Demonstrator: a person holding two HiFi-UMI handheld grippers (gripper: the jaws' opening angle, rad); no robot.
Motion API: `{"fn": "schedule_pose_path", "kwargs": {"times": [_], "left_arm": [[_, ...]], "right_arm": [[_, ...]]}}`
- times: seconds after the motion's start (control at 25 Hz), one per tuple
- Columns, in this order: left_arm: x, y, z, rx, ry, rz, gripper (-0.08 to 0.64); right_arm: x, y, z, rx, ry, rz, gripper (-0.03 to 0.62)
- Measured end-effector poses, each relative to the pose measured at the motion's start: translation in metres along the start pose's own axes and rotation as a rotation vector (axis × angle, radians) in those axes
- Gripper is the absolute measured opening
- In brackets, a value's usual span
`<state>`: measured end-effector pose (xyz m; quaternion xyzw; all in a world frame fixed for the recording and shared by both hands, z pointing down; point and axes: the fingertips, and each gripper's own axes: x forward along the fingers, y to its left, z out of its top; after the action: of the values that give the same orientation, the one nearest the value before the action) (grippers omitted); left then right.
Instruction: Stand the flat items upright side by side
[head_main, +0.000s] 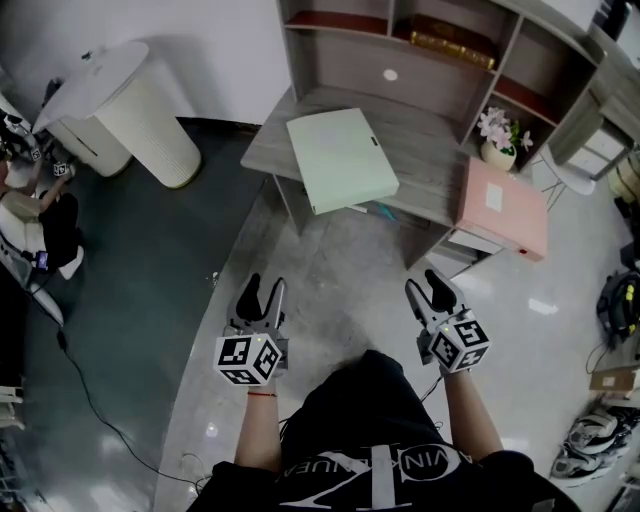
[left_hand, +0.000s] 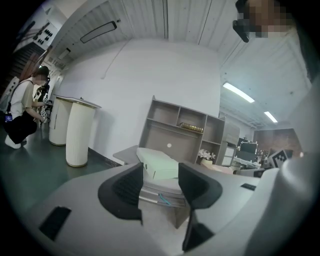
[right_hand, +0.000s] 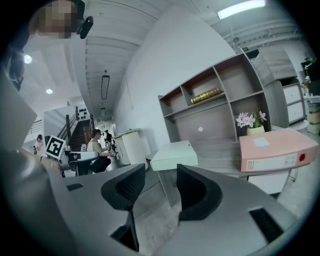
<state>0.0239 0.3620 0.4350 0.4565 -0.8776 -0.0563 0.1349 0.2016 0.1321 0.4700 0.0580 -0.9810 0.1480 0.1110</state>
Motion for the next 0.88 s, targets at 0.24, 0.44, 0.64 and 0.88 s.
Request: {"fn": "schedule_pose_path", "kwargs": {"times": [0.24, 0.44, 0.64, 0.88], "left_arm": [[0.040, 0.013, -0.002, -0.014, 0.028, -0.003, 0.205], [0.084, 0.027, 0.010, -0.031, 0.036, 0.004, 0.209], [0.136, 0.043, 0.014, -0.051, 0.059, 0.014, 0.209], [0.203, 0.062, -0.005, -0.151, 0.139, 0.020, 0.231]], "right_arm": [[0.034, -0.024, 0.005, 0.031, 0.014, -0.017, 0.207], [0.081, -0.047, 0.023, 0.040, 0.018, -0.007, 0.210], [0.133, -0.068, 0.042, 0.050, 0.036, 0.013, 0.213], [0.195, -0.105, 0.055, 0.070, 0.108, 0.022, 0.221]]}}
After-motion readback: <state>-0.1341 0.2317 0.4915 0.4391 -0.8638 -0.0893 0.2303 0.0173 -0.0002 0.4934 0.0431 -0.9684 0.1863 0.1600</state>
